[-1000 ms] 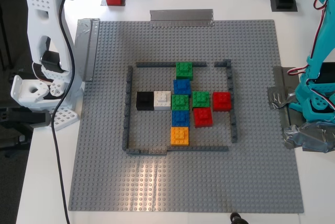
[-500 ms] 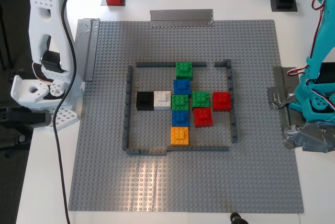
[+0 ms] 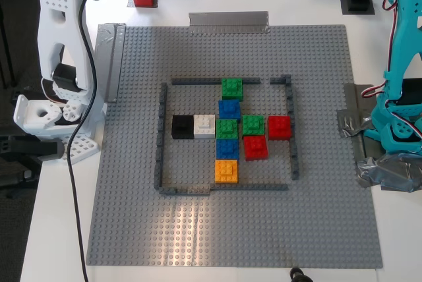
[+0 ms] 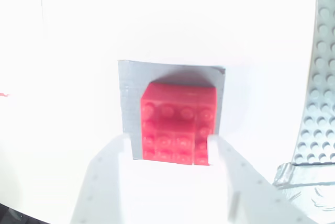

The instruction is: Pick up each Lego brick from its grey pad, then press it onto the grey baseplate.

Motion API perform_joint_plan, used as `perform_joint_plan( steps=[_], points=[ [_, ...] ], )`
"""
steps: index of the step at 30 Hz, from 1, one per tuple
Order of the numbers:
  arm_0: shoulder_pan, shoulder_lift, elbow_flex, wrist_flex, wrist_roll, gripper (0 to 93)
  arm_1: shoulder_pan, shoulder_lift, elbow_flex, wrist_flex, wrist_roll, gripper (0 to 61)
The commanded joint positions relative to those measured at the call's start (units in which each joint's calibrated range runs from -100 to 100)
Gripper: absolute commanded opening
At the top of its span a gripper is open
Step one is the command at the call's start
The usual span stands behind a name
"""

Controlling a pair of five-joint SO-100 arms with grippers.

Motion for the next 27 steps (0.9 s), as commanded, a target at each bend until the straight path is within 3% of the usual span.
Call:
perform_joint_plan(
  steps=[1, 7, 24, 26, 27],
  points=[
    [0.6, -0.1, -2.1, 1.5, 0.4, 20.4, -0.3, -1.3, -0.4, -1.2, 0.0, 18.0],
    [0.9, -0.1, -2.8, 7.3, 0.4, 20.4, -0.5, -1.0, -0.4, -1.9, -0.1, 16.6],
    [1.9, 0.2, -2.6, 7.1, 3.4, 20.4, -1.2, -0.2, -0.1, -1.8, -0.2, 16.2],
    [2.0, 0.3, -2.6, 7.1, 3.4, 20.4, -1.3, -0.1, -0.1, -1.8, 0.0, 14.4],
    [2.0, 0.3, -2.5, 7.1, 3.4, 20.4, -1.4, -0.1, 0.0, -1.8, 0.0, 10.5]
  ],
)
